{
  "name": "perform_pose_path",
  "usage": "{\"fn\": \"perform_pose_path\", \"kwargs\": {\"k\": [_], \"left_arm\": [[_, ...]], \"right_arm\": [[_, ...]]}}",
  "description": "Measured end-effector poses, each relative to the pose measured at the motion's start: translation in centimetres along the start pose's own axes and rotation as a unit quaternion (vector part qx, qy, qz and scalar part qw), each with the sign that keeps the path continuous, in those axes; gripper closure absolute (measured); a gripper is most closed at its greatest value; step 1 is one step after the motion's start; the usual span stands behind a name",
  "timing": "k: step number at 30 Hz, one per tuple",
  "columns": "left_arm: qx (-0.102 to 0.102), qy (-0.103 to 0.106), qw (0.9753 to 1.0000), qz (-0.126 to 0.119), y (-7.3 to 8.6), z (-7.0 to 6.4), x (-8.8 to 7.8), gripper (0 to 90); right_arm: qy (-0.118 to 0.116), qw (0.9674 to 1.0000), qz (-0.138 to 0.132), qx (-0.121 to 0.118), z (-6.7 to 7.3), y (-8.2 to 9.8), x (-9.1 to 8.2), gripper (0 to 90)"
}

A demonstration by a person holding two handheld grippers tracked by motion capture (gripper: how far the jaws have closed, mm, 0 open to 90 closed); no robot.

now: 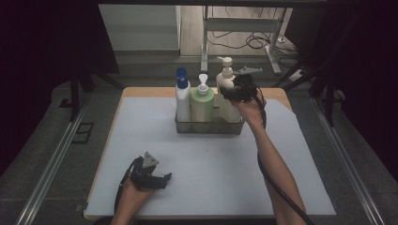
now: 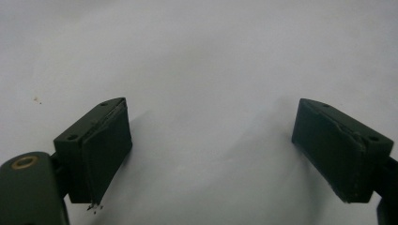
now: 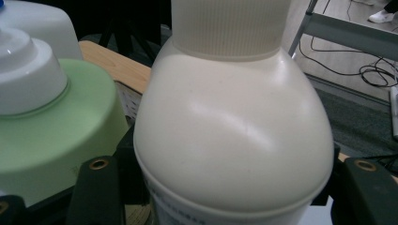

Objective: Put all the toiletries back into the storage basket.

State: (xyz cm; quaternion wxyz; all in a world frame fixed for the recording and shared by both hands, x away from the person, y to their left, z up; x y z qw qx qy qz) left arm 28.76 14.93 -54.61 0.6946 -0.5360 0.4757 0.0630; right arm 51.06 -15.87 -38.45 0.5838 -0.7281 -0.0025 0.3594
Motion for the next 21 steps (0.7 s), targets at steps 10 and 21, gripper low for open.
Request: {"fn": "perform_pose_path", "kwargs": {"k": [10,21], "left_arm": [[0.002,0.000,1.0000,0.000,0.0,0.0,0.0,11.8],[0.001,0.000,1.0000,0.000,0.0,0.0,0.0,11.9]], "right_arm": [[-0.009,0.9999,0.009,-0.004,0.4,0.8,0.0,36.4],[-0.009,0.9997,0.021,0.008,0.2,1.9,-0.5,36.4]]}}
Point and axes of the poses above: each handheld gripper's, and its own axes: x roughly forward along the jaws, y roughly out of its underside, z roughly to its left, the point moved 3 cm from there along x, roughly forward along the jaws
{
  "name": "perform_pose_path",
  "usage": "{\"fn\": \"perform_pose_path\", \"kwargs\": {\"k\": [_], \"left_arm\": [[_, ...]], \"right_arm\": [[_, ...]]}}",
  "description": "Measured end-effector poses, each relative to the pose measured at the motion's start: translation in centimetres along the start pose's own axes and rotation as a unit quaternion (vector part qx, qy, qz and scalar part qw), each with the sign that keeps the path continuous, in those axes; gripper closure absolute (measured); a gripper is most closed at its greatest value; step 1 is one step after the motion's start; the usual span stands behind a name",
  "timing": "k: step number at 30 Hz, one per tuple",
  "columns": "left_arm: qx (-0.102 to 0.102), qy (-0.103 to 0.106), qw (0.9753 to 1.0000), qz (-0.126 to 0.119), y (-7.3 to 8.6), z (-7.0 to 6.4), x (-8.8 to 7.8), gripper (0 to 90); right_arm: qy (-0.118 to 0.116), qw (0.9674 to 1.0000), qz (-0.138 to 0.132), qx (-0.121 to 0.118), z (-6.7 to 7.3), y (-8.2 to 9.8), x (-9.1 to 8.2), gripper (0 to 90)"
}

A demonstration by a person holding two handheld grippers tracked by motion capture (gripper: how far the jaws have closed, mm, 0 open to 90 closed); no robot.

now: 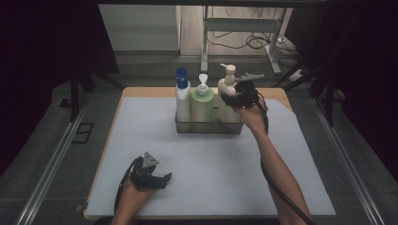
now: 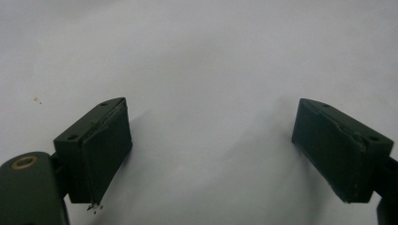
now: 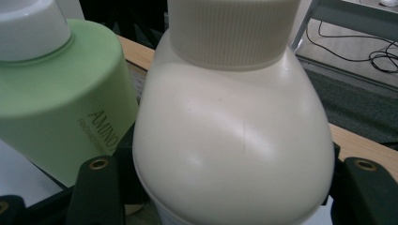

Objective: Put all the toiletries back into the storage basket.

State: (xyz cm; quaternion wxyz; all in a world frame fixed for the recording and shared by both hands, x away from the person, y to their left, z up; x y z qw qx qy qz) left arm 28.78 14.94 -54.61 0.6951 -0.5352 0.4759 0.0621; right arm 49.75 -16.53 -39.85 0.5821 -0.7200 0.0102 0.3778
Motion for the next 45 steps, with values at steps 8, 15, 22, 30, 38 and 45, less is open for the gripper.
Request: {"fn": "perform_pose_path", "kwargs": {"k": [8,15,22,30,38,45], "left_arm": [[0.000,0.000,1.0000,0.000,0.0,0.0,0.0,11.8],[-0.001,0.000,1.0000,0.000,0.0,0.0,0.0,11.8],[-0.001,0.000,1.0000,0.000,0.0,0.0,0.0,11.9],[0.000,0.000,1.0000,0.000,0.0,0.0,0.0,11.9],[0.000,0.000,1.0000,0.000,0.0,0.0,0.0,11.9],[0.000,0.001,1.0000,0.000,0.0,0.0,0.0,11.9]], "right_arm": [[-0.004,1.0000,0.009,-0.001,0.1,0.9,0.0,36.4],[-0.005,0.9998,0.016,-0.004,0.2,1.5,0.2,36.4],[-0.007,0.9997,0.025,-0.006,0.3,2.2,0.4,36.5],[-0.010,0.9996,0.026,-0.001,0.2,2.8,0.4,36.4],[-0.015,0.9995,0.025,0.009,-0.1,3.0,0.2,35.7],[-0.016,0.9997,0.017,0.012,-0.1,3.2,0.3,34.9]]}}
Point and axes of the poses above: each handheld gripper's, and its own axes: x roughly forward along the jaws, y roughly out of its underside, z roughly to its left, the point moved 3 cm from there along x, roughly forward along the jaws
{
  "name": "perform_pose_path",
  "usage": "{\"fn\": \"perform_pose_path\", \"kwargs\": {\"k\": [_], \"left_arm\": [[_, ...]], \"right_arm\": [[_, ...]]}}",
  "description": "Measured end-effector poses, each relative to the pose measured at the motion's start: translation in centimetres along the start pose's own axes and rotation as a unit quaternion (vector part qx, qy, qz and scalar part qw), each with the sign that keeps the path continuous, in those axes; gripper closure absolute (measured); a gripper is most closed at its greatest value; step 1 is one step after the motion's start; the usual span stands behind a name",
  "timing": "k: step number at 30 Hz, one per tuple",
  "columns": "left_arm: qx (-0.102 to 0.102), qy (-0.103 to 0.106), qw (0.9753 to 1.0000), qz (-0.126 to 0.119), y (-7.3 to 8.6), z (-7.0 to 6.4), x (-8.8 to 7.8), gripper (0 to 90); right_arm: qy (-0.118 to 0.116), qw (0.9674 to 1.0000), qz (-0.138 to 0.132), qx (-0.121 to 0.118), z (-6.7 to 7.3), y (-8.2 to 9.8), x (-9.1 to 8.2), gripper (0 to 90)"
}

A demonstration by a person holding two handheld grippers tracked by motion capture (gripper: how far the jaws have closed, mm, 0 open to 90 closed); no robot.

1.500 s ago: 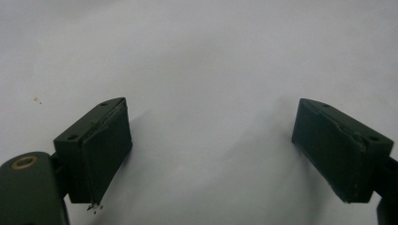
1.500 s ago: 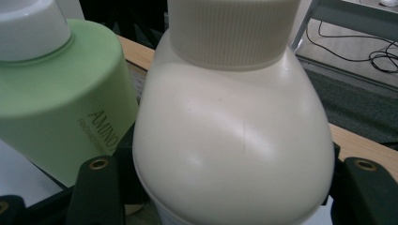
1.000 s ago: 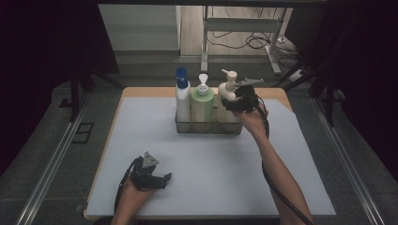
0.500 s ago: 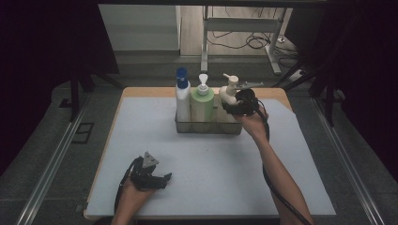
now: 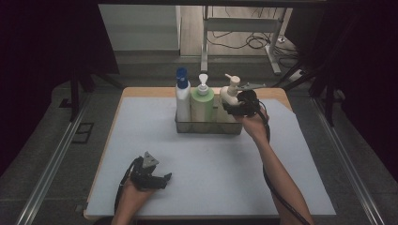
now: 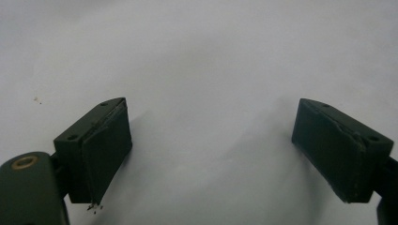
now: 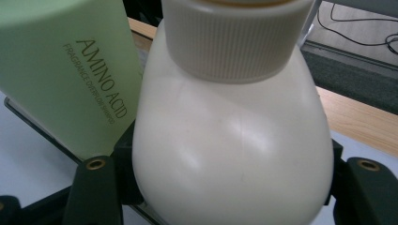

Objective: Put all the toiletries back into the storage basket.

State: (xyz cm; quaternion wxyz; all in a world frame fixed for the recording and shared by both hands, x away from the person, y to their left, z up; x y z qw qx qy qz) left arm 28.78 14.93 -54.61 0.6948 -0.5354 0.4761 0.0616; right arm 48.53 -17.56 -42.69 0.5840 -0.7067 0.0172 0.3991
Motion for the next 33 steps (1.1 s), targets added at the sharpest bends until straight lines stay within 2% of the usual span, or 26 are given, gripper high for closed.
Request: {"fn": "perform_pose_path", "kwargs": {"k": [6,9,18,25,33], "left_arm": [[0.000,0.000,1.0000,0.000,0.0,0.0,0.0,11.8],[0.000,0.000,1.0000,0.001,0.0,0.0,0.0,11.9],[0.000,-0.001,1.0000,0.000,0.0,0.0,0.0,11.9],[0.000,-0.001,1.0000,0.001,0.0,0.0,0.0,11.9],[0.000,-0.001,1.0000,0.000,0.0,0.0,0.0,11.8]], "right_arm": [[-0.009,1.0000,0.000,-0.004,0.0,0.4,-0.2,29.7],[-0.007,0.9999,0.003,-0.011,0.0,0.7,-0.4,29.6],[-0.013,0.9998,0.002,-0.012,-0.1,1.1,-1.6,29.5],[-0.024,0.9997,0.000,-0.003,-0.4,1.6,-2.9,31.5],[-0.036,0.9993,0.001,-0.006,-0.6,2.2,-4.3,39.6]]}}
Point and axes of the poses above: each handheld gripper's, and its own axes: x roughly forward along the jaws, y roughly out of its underside, z roughly to its left, the point moved 3 cm from there along x, roughly forward along the jaws
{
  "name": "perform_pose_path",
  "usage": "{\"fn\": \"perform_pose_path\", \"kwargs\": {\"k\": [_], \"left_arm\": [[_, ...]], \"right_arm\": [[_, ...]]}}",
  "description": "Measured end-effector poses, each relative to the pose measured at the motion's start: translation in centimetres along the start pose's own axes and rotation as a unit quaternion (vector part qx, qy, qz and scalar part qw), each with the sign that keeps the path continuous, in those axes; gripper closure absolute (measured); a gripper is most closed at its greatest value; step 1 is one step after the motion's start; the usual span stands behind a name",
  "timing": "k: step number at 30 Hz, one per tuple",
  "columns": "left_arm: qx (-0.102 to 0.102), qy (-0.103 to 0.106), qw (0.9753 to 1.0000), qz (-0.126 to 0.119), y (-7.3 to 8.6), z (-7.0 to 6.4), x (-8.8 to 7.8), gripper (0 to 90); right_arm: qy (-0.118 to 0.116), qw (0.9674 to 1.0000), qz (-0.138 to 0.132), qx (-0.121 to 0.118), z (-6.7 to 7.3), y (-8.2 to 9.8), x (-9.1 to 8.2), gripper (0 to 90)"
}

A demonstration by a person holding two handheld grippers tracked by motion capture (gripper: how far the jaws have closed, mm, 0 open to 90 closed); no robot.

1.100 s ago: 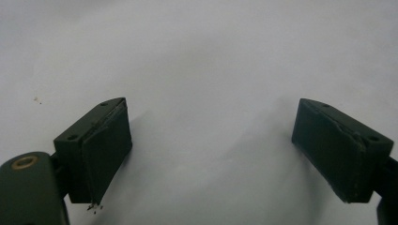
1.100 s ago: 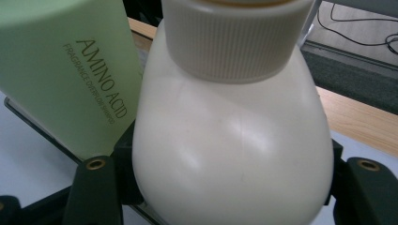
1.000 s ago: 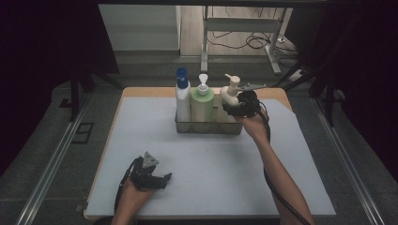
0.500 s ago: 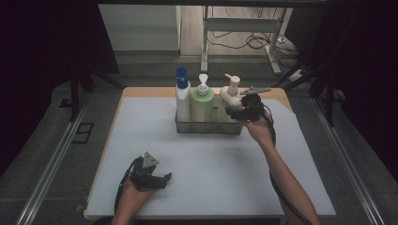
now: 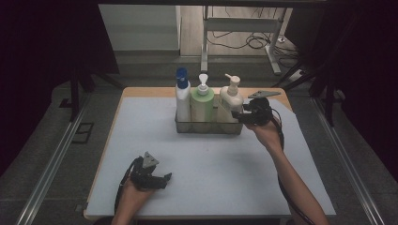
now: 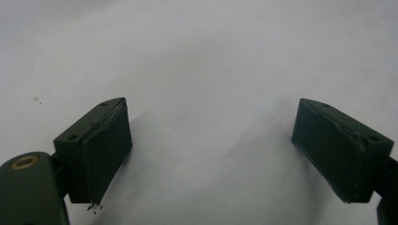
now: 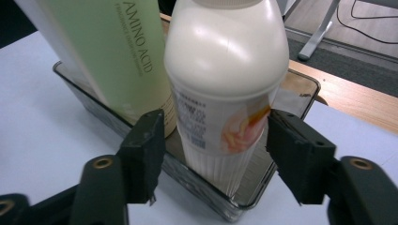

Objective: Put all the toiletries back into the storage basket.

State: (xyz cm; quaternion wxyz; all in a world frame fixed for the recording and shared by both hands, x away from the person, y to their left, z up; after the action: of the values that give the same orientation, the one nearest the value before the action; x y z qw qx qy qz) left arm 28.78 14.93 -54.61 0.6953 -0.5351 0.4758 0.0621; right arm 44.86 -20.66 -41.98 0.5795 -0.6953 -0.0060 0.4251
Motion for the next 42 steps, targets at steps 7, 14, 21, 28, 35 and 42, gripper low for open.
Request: {"fn": "perform_pose_path", "kwargs": {"k": [7,14,21,28,35,42], "left_arm": [[0.000,0.000,1.0000,0.000,0.0,0.0,0.0,11.9],[0.000,0.000,1.0000,0.000,0.0,0.0,0.0,11.9],[0.000,0.000,1.0000,0.001,0.0,0.0,0.0,11.9],[0.000,0.000,1.0000,0.000,0.0,0.0,0.0,11.9],[0.000,0.000,1.0000,0.000,0.0,0.0,0.0,11.9],[0.000,0.000,1.0000,0.000,0.0,0.0,0.0,11.9]], "right_arm": [[0.003,0.9999,0.007,-0.015,-0.1,0.6,-0.9,51.6],[0.019,0.9998,0.005,-0.011,-0.9,1.2,-1.4,63.3],[0.037,0.9992,-0.003,0.012,-2.4,1.3,-1.1,81.6],[0.060,0.9980,0.001,0.016,-3.3,1.3,0.3,90.0],[0.056,0.9981,0.005,0.025,-3.6,1.1,1.9,90.0],[0.045,0.9987,0.009,0.025,-3.7,1.1,3.1,90.0]]}}
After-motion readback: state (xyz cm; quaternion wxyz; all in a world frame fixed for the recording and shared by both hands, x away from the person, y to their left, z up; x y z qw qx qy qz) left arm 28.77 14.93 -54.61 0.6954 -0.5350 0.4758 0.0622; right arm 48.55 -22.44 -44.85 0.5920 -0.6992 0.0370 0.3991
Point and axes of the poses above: each handheld gripper's, and its own axes: x roughly forward along the jaws, y roughly out of its underside, z roughly to its left, the point moved 3 cm from there along x, roughly forward along the jaws
